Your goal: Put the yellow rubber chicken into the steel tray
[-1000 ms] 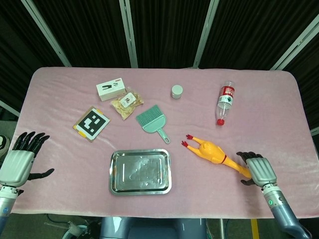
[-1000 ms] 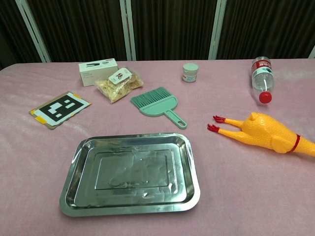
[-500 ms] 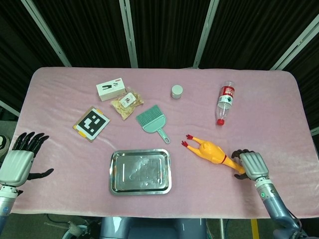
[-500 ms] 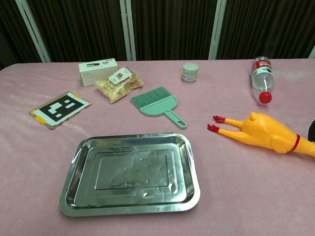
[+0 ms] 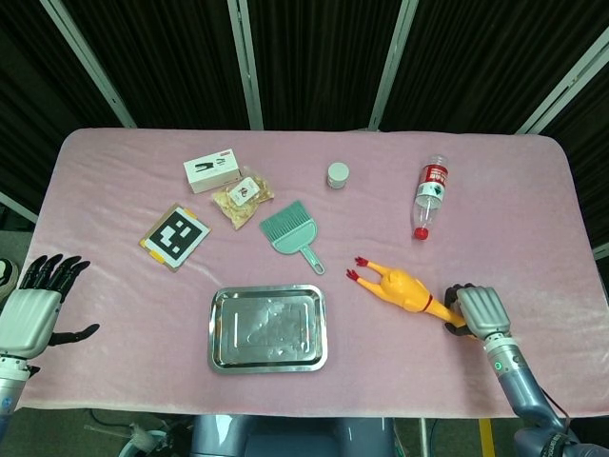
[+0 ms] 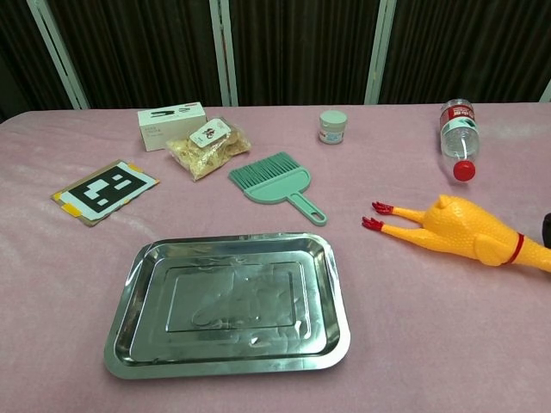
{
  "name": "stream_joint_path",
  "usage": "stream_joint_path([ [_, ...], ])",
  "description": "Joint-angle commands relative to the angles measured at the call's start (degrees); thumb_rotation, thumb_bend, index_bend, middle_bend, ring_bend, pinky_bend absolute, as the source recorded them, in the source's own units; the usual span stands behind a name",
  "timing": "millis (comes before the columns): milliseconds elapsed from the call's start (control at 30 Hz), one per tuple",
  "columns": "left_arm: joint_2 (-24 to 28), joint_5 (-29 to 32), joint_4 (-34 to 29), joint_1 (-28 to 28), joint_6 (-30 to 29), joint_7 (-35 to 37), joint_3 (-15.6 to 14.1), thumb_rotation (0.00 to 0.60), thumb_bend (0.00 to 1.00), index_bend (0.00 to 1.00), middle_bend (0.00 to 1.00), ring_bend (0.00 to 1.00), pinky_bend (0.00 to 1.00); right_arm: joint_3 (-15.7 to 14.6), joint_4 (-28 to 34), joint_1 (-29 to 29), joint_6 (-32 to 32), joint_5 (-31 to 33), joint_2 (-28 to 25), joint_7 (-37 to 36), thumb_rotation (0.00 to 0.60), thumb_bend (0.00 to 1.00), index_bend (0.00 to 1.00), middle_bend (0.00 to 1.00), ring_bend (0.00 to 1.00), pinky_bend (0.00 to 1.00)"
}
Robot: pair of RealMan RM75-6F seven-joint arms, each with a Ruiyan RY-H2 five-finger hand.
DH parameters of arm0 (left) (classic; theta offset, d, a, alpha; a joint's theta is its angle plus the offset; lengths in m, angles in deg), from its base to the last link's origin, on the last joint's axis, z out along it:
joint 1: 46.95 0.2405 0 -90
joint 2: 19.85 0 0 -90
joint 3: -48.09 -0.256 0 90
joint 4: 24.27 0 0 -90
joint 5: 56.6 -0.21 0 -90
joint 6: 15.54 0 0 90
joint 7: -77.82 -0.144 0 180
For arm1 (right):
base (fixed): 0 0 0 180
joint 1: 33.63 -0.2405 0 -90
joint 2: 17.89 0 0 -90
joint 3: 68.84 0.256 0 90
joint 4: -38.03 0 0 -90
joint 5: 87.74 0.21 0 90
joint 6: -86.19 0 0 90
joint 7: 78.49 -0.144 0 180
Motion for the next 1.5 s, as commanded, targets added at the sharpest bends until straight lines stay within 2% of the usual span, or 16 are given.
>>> stream_joint_path([
  [33, 0.0, 0.0, 0.0, 0.0, 0.0, 0.0, 0.0, 0.600, 0.01, 0.12, 0.09, 0.04, 0.04, 0.0, -0.7, -0.2, 0.1, -0.2, 0.3, -0.4, 0.600, 0.40, 0.58, 0.49, 0.44, 0.56],
  [333, 0.2, -0.2, -0.1, 0.0, 0.0, 0.4, -0.1, 0.600, 0.01, 0.12, 0.09, 0.04, 0.04, -0.1, -3.3, -0.5, -0.2, -1.1, 1.4, -1.6, 0.600, 0.56, 0.66, 0.54, 0.53, 0.67],
  [433, 0.2, -0.2, -0.1, 0.0, 0.1, 0.4, -0.2, 0.600, 0.01, 0.13, 0.09, 0.04, 0.04, -0.3, -4.1, -0.7, 0.0, -1.7, 1.6, -2.0, 0.600, 0.67, 0.69, 0.57, 0.56, 0.71],
  [633, 0.5, -0.6, -0.3, 0.0, 0.0, 0.7, -0.2, 0.600, 0.01, 0.13, 0.09, 0.04, 0.04, -0.7, -5.6, -1.6, 0.2, -3.7, 1.5, -3.0, 0.600, 0.96, 0.78, 0.63, 0.63, 0.79],
  [700, 0.5, -0.7, -0.4, -0.1, -0.1, 0.7, -0.2, 0.600, 0.01, 0.13, 0.09, 0.04, 0.04, -0.8, -5.5, -2.0, 0.6, -4.4, 1.0, -3.9, 0.600, 1.00, 0.80, 0.65, 0.64, 0.81],
  [933, 0.9, -1.4, -1.0, -0.2, 0.1, 1.2, -0.5, 0.600, 0.01, 0.13, 0.09, 0.04, 0.04, -1.3, -2.4, -3.5, 1.9, -8.1, -3.4, -12.6, 0.600, 1.00, 0.86, 0.68, 0.68, 0.85],
  [1200, 1.3, -2.3, -1.9, -0.4, 0.0, 1.0, -0.6, 0.600, 0.01, 0.13, 0.09, 0.04, 0.04, -2.7, 1.5, -4.7, 2.7, -13.4, -10.0, -29.8, 0.600, 1.00, 0.89, 0.70, 0.71, 0.88],
  [1500, 1.6, -4.3, -3.9, -1.9, 0.9, -0.5, -0.5, 0.600, 0.01, 0.13, 0.09, 0.04, 0.04, -5.2, 0.5, -5.8, 0.3, -20.0, -13.5, -48.6, 0.600, 1.00, 0.90, 0.71, 0.71, 0.88],
])
